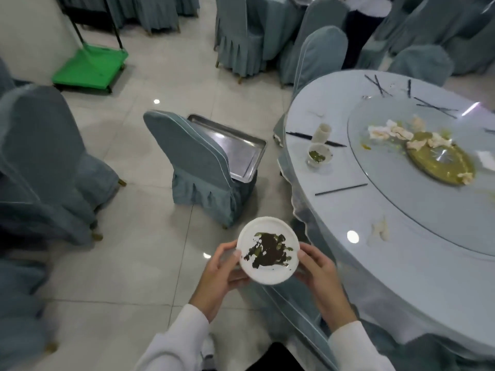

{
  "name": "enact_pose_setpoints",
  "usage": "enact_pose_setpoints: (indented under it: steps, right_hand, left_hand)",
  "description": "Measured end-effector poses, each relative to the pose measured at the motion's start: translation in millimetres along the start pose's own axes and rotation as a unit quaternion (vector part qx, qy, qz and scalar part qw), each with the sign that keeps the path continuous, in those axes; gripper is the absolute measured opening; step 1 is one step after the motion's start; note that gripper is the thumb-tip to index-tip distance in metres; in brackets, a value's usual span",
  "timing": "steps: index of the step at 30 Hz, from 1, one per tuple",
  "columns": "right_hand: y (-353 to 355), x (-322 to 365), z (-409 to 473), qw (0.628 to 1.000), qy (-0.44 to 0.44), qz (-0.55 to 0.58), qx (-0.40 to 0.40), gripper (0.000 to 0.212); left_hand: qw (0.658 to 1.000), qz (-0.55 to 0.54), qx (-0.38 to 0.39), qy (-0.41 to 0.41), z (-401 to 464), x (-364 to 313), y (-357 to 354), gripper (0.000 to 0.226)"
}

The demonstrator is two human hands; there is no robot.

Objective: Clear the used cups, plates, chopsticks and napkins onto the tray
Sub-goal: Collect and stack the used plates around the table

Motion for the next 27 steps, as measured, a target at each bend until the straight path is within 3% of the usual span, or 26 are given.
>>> enact_pose_setpoints:
  steps: [15, 20, 27]
  right_hand:
    - [-133, 4, 43, 0.996, -0.038, -0.024, 0.082, 0.019]
    - [-141, 2, 82, 0.998, -0.045, 0.009, 0.049, 0.022]
    - [-135, 25, 152, 0.997, -0.036, 0.059, -0.029, 0.02]
  left_hand:
    - [0.994, -0.009, -0.107, -0.031, 17, -58, 108, 0.019]
    - [0.991, 0.011, -0.131, -0.041, 55, -73, 108, 0.019]
    - [0.993, 0.075, -0.091, -0.013, 149, -120, 86, 0.016]
Point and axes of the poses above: each hand's wrist, its own z-axis towards the middle knuckle, its own y-axis out of the back of the hand, x = y × z, the point moved 6 cm from there along z, towards the middle knuckle, and after that the axes turned 1 degree about -y, right-handed, at the moved point
